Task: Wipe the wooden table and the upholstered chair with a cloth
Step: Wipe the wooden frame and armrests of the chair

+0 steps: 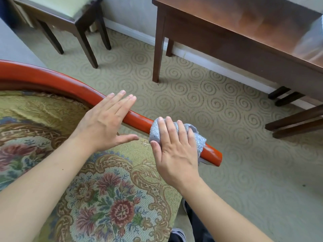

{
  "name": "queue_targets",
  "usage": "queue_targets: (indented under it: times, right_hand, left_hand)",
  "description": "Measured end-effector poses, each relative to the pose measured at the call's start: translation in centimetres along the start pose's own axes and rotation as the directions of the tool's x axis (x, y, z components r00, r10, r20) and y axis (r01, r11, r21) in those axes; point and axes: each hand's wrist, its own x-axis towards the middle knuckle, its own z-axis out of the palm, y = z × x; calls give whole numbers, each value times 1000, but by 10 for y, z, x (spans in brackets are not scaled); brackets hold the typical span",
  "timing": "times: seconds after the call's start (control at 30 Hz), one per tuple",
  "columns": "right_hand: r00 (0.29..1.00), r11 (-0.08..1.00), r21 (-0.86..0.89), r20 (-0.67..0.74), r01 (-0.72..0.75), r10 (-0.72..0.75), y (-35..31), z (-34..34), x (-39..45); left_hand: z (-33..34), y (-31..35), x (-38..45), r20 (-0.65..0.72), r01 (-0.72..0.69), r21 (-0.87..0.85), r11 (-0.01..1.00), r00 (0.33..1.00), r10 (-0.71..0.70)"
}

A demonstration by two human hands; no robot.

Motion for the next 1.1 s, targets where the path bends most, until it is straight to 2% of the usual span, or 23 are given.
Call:
queue_targets:
  times: [0.17, 0.33, 0.6, 0.8, 0.97, 1.1]
  right_hand:
    - [983, 986, 15, 75, 165, -166, -52, 8, 54]
    - [967, 970, 61, 88, 235, -240, -60, 9, 81]
    - [975, 974, -85, 81, 212, -205, 8, -8, 24]
    - [995, 995, 0, 26, 99, -99, 70, -22, -26]
    - [998, 999, -2, -47, 36, -36, 49, -14, -20]
    - [992, 987, -94, -7, 127, -128, 13, -7, 12]
  left_hand:
    - [-22, -24, -7, -59, 22, 60, 998, 998, -18]
    - [-36, -52, -26, -30, 144, 177, 974, 989, -141]
    - [-28, -48, -31, -19, 193, 225, 955, 981, -194]
    - [-28, -47, -30, -38, 211, 176, 962, 978, -207]
    - [-30, -47, -31, -44, 197, 160, 967, 980, -192]
    - [-33, -47, -31, -28, 194, 151, 969, 981, -192]
